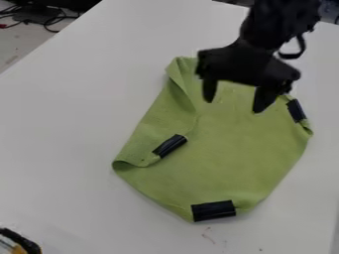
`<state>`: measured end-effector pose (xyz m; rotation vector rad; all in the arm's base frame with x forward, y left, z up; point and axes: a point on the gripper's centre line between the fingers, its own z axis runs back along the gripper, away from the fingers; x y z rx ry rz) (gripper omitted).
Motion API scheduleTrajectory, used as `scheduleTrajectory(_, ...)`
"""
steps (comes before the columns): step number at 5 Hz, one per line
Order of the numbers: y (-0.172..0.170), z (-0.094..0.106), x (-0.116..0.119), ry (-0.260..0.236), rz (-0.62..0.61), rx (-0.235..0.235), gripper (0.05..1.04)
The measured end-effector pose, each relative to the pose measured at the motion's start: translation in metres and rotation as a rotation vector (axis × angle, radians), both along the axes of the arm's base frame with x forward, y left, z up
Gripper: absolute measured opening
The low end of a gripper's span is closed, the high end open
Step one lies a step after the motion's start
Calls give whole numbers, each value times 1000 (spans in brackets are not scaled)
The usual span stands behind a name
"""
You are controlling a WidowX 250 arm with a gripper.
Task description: Unfold the cloth from the top left to left
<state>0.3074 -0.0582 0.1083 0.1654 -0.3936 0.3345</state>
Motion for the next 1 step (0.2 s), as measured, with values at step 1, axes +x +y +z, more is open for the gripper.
scheduleTrajectory(1, 3, -14, -26, 47, -11, -32, 1000)
